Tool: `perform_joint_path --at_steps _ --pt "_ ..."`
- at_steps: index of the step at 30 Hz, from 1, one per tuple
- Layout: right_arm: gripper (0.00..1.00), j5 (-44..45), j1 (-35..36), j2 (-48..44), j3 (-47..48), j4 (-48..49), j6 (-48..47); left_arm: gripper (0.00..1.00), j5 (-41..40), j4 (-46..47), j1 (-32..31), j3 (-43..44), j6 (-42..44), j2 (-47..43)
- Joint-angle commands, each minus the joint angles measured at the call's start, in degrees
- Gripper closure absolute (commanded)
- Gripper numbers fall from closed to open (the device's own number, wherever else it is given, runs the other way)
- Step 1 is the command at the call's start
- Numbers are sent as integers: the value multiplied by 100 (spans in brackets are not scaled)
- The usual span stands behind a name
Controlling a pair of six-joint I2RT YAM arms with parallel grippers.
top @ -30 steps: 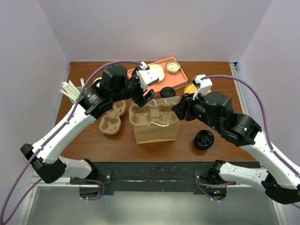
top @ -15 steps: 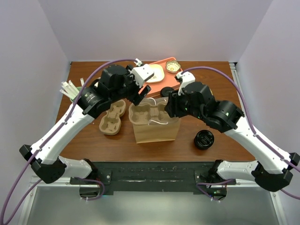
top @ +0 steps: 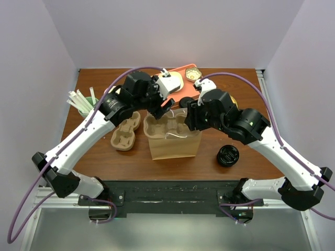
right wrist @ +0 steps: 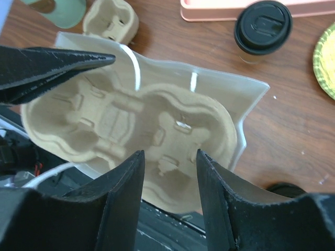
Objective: Pack the takeout coffee
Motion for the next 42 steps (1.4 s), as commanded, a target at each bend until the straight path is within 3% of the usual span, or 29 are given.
perform_joint_path --at_steps 1,15,29,35,42 --pt "50 360 -3 -67 119 -326 -21 27 186 249 25 -40 255 79" --pt "54 861 -100 91 -259 -484 -267 39 -350 407 16 -251 466 378" --pt "62 1142 -135 152 -550 -36 -293 43 -403 452 8 -260 273 273" --pt "56 1406 -170 328 -401 43 -346 43 -456 487 16 -444 290 158" --pt "56 1485 -196 495 -190 192 -442 46 -421 557 16 -559 317 35"
